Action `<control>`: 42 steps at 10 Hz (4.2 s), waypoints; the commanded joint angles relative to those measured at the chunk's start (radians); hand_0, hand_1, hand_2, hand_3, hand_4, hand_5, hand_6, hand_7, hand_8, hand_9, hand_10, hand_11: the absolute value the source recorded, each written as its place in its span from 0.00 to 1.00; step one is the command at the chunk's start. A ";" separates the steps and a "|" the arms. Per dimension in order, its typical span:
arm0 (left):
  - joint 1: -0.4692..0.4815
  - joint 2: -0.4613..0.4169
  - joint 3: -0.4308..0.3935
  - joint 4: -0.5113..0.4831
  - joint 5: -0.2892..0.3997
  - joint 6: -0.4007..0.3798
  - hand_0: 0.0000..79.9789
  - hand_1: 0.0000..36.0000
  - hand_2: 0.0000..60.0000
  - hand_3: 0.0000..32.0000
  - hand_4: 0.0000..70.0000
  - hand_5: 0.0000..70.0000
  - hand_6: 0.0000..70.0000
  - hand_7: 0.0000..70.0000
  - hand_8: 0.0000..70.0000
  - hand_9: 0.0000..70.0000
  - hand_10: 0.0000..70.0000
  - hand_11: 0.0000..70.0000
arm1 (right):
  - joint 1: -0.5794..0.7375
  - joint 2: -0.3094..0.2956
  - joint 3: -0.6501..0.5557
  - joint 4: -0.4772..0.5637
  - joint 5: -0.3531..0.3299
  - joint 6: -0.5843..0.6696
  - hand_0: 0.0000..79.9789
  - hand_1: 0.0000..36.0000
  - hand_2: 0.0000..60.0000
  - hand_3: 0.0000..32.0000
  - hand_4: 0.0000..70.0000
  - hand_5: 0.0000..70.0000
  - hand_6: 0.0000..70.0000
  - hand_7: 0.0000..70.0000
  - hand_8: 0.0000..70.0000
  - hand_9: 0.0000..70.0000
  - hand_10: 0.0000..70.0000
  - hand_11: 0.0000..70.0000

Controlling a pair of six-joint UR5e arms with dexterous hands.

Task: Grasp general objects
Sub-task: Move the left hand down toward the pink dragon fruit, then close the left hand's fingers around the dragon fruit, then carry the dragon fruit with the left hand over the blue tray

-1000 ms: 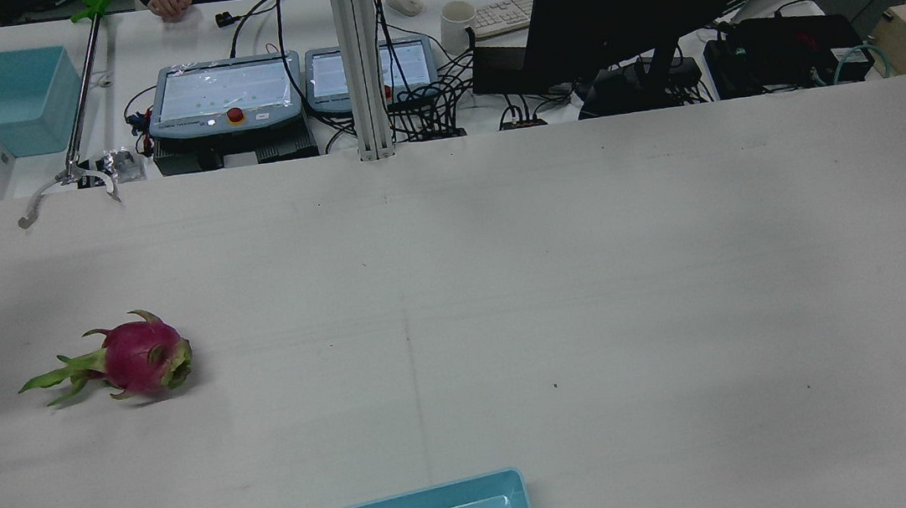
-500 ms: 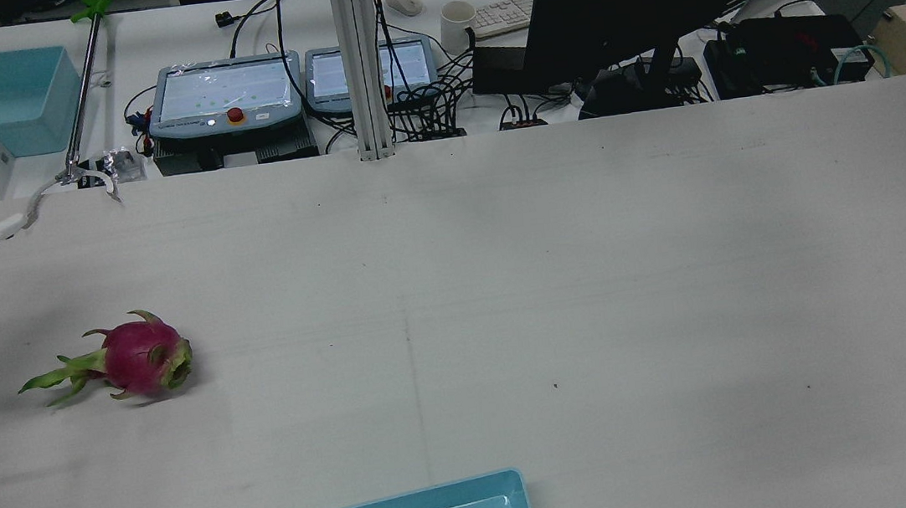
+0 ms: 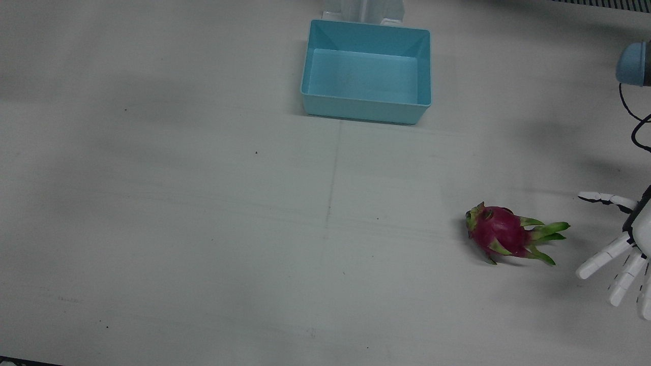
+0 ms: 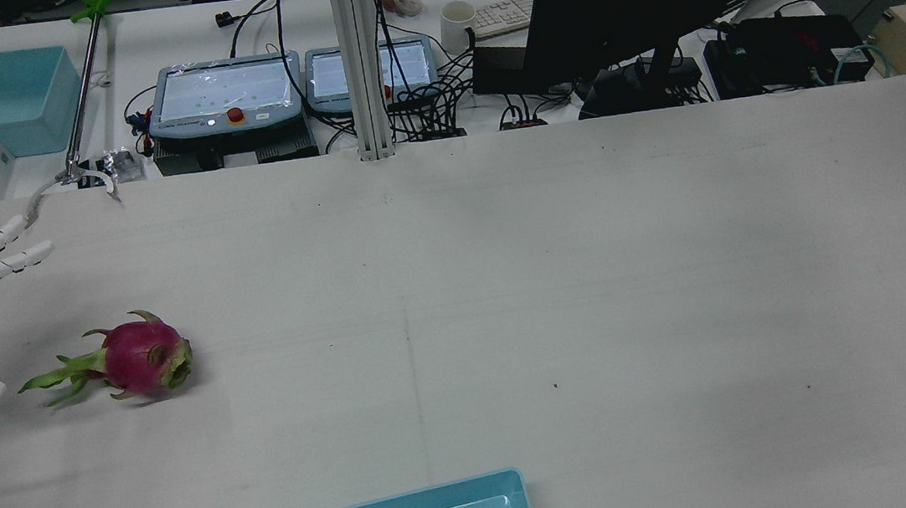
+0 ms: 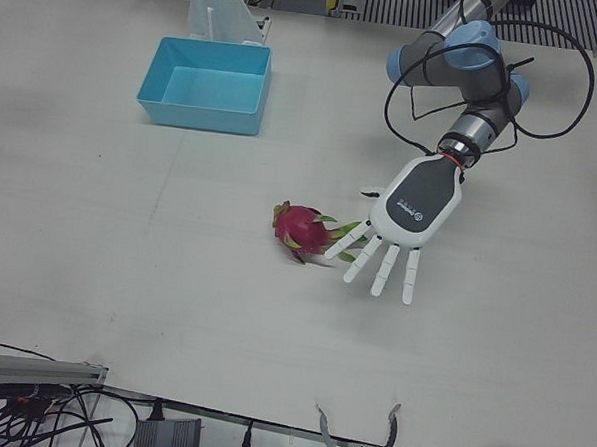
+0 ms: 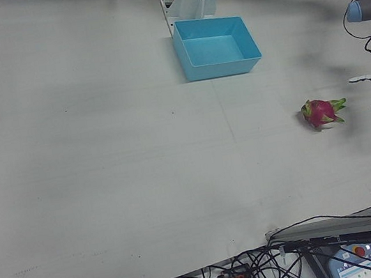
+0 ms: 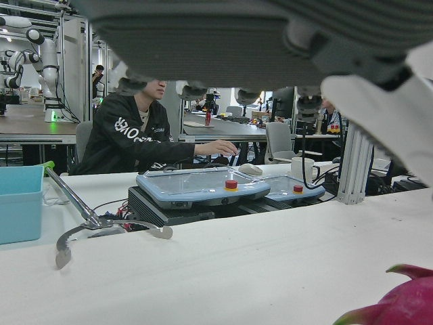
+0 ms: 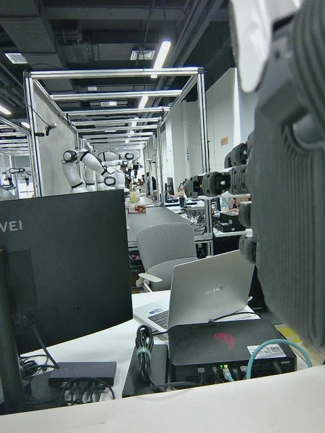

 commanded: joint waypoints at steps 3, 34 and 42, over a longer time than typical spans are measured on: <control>0.239 -0.024 0.007 0.064 -0.298 0.002 0.59 0.41 0.21 0.87 0.00 0.00 0.00 0.04 0.00 0.00 0.00 0.00 | 0.000 0.000 0.000 0.000 0.000 0.000 0.00 0.00 0.00 0.00 0.00 0.00 0.00 0.00 0.00 0.00 0.00 0.00; 0.407 -0.208 -0.190 0.292 -0.277 0.305 0.47 0.61 1.00 0.00 0.37 1.00 0.04 0.14 0.15 0.01 0.00 0.00 | 0.000 0.000 0.000 0.000 0.000 0.000 0.00 0.00 0.00 0.00 0.00 0.00 0.00 0.00 0.00 0.00 0.00 0.00; 0.708 -0.496 -0.523 0.846 -0.228 0.288 0.54 0.59 1.00 0.00 0.45 1.00 0.06 0.18 0.14 0.02 0.00 0.00 | 0.001 0.000 0.000 0.000 0.000 0.000 0.00 0.00 0.00 0.00 0.00 0.00 0.00 0.00 0.00 0.00 0.00 0.00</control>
